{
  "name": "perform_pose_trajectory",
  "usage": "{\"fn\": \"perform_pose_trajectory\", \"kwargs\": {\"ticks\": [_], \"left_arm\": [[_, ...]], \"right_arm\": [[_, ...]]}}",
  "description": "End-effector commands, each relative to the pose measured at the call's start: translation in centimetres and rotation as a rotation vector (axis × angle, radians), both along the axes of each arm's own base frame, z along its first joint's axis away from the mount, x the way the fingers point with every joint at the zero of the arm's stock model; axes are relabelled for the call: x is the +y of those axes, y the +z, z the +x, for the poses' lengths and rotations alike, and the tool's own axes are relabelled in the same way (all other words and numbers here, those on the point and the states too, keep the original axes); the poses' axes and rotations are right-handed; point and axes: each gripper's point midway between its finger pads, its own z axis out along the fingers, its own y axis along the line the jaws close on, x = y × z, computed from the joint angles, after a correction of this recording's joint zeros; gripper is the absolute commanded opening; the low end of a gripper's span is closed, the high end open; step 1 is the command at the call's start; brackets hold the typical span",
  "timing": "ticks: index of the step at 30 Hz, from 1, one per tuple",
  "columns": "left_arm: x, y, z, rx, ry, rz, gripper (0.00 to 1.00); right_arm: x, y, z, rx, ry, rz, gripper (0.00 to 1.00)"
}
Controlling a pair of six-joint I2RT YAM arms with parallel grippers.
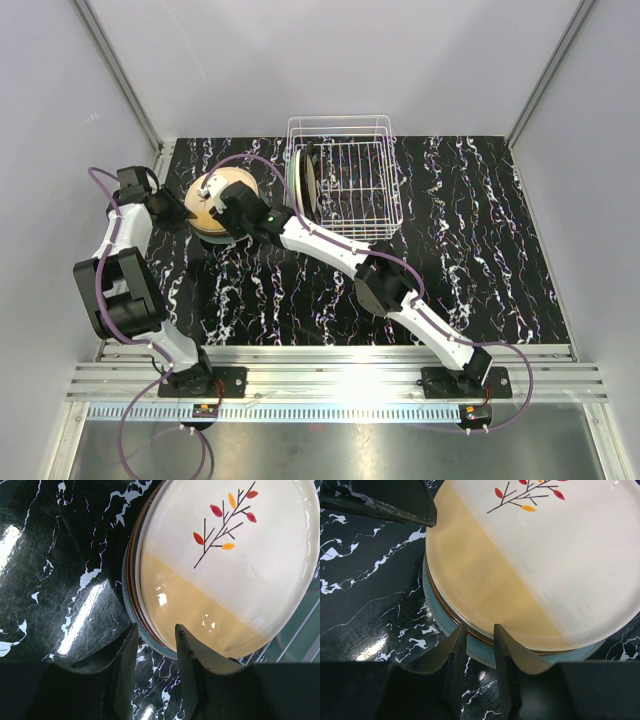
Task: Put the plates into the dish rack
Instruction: Grab a plate with the left arm
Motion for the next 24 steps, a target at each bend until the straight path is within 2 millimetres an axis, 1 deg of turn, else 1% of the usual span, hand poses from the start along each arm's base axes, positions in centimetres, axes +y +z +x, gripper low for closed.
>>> {"fn": "perform_pose_trajectory", "kwargs": {"ticks": [1,4,5,7,10,11,12,14,16,18,21,22,24], "left_arm": [[0.2,1.3,1.1,-0.055,-0.006,0.000,0.39],[0.3,1.3,1.0,-0.054,-0.001,0.004,0.39],[0.4,1.4,1.1,-0.056,-0.002,0.005,0.39],[0.3,1.2,1.0,-0.052,-0.004,0.000,0.39],[0.3,1.2,1.0,-0.051,-0.005,-0.001,0.39],[0.2,1.2,1.0,-0.053,-0.006,-0.005,0.39],[0.1,1.3,1.0,-0.055,-0.005,-0.006,0.39],[-0.3,1.8,1.0,-0.073,-0.015,-0.023,0.39],[-0.4,2.1,0.9,-0.083,-0.019,-0.023,0.39],[-0.3,2.9,0.9,-0.105,-0.016,-0.010,0.39],[0.0,3.2,0.9,-0.109,-0.009,0.004,0.39],[0.2,3.3,0.9,-0.107,-0.006,0.009,0.39],[1.1,3.8,0.9,-0.122,0.012,0.016,0.40]], "right_arm": [[0.5,-1.4,-1.8,0.073,0.065,-0.008,0.35],[0.2,-1.9,-2.2,0.082,0.084,-0.032,0.34],[0.4,-1.8,-2.5,0.089,0.112,-0.030,0.36],[0.2,-2.2,-2.5,0.077,0.122,-0.049,0.41],[0.2,-2.0,-2.1,0.043,0.124,-0.058,0.45],[0.0,-1.9,-1.6,0.022,0.105,-0.069,0.45],[0.0,-1.9,-1.6,0.013,0.110,-0.076,0.45],[-0.1,-1.7,-1.0,-0.026,0.104,-0.090,0.45],[-0.1,-1.5,-0.9,-0.055,0.118,-0.102,0.43],[-0.1,-1.4,-0.9,-0.062,0.136,-0.107,0.42],[0.1,-0.5,-1.6,-0.068,0.170,-0.086,0.41],[-0.1,-0.8,-1.8,-0.059,0.176,-0.083,0.40],[0.3,1.7,-3.2,-0.046,0.227,-0.023,0.40]]}}
